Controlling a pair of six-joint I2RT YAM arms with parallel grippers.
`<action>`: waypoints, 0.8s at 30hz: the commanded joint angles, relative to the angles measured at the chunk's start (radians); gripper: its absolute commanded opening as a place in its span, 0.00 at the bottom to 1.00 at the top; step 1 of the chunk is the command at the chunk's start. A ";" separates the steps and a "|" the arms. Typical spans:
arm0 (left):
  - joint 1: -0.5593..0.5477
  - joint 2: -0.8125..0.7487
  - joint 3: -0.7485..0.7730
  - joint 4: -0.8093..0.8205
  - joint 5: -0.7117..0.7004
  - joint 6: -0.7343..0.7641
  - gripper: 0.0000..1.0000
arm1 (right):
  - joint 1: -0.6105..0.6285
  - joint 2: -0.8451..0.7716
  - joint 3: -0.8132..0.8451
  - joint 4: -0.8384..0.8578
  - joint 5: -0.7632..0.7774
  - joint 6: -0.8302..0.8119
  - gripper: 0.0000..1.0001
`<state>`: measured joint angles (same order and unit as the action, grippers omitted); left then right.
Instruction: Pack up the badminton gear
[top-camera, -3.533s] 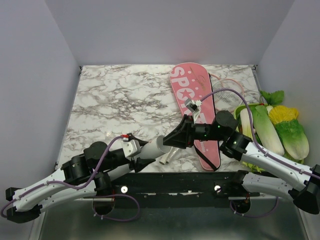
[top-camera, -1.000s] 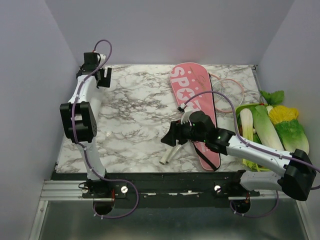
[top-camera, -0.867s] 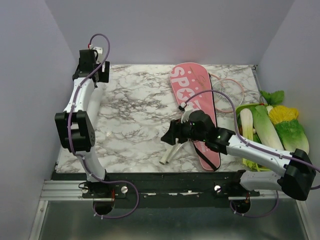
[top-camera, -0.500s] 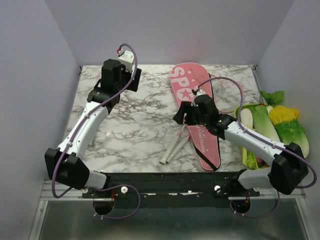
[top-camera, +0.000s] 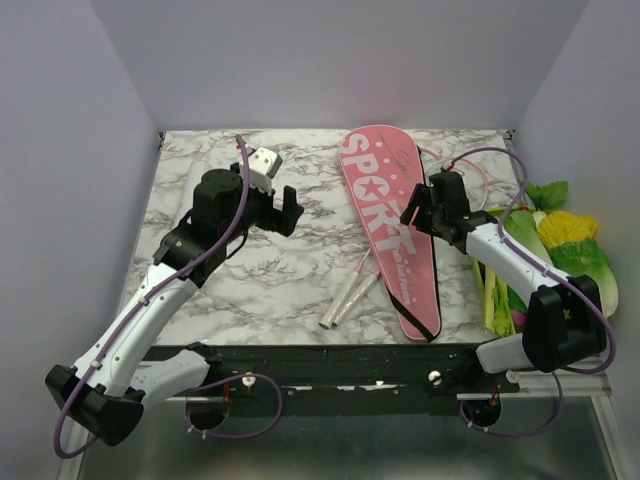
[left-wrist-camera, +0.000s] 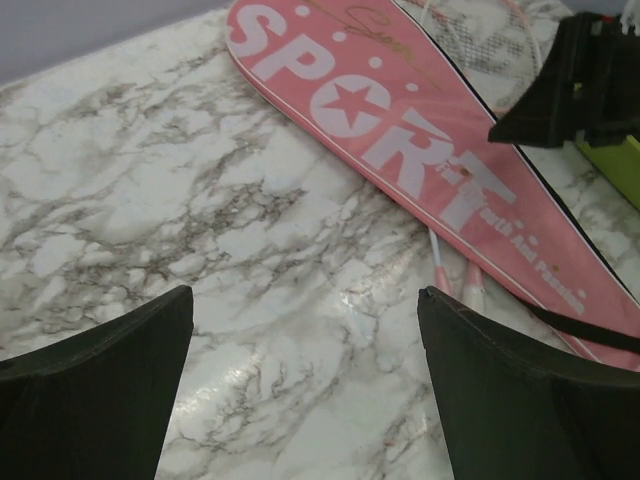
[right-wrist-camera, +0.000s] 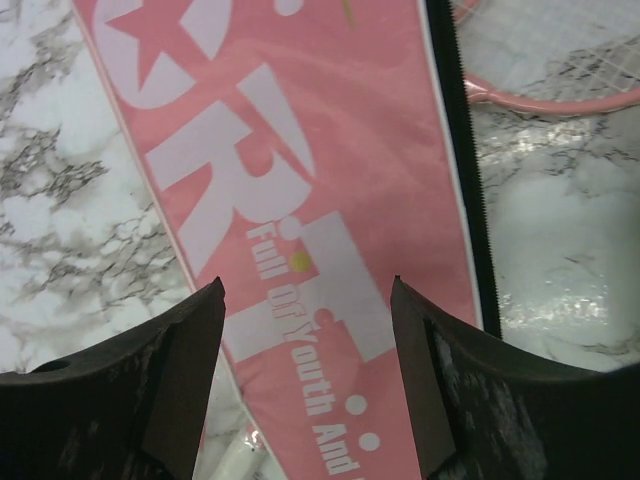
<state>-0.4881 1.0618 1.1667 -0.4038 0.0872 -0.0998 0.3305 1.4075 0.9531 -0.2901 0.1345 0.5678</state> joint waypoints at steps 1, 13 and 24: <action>-0.079 -0.094 -0.134 -0.070 0.045 -0.103 0.99 | -0.050 0.011 -0.016 -0.052 0.077 0.017 0.76; -0.145 -0.204 -0.331 -0.020 0.071 -0.112 0.99 | -0.143 0.057 -0.134 -0.043 0.024 0.103 0.76; -0.149 -0.215 -0.346 -0.013 0.100 -0.095 0.99 | -0.183 0.094 -0.209 0.043 -0.128 0.118 0.72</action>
<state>-0.6308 0.8684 0.8276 -0.4427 0.1532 -0.1993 0.1547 1.4784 0.7811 -0.3023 0.0967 0.6624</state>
